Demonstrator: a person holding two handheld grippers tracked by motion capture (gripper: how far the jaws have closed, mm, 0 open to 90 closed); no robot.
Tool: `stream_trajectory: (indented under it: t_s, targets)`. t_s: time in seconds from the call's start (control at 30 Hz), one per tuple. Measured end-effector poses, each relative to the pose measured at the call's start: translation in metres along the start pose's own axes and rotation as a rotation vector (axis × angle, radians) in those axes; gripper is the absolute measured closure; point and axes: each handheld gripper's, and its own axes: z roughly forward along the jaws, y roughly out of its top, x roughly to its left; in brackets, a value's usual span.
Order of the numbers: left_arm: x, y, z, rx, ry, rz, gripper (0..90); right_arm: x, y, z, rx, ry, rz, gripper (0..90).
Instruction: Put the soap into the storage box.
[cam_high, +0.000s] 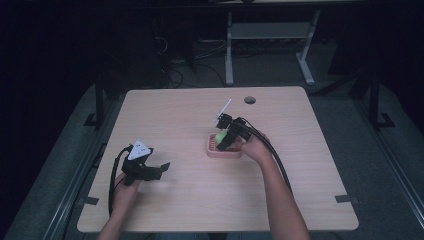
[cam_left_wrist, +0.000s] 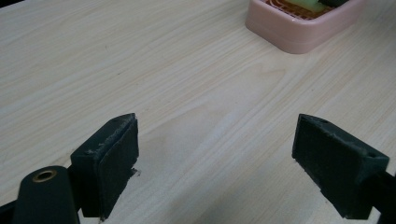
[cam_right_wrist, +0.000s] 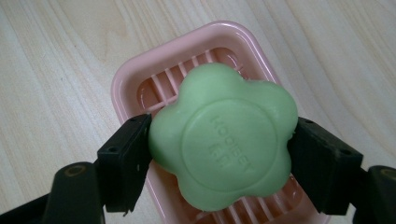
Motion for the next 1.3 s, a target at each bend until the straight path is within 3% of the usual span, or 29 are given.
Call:
stream_trajectory:
  t_s: [0.5,1.3]
  targets:
    - [0.000,0.000,0.000,-0.001,0.001,0.001,14.4,-0.001,-0.003,-0.006,-0.033,0.022,0.010,23.8]
    - [0.000,0.000,0.000,-0.002,0.004,-0.002,14.4,-0.004,-0.014,-0.024,-0.055,0.008,0.023,22.5]
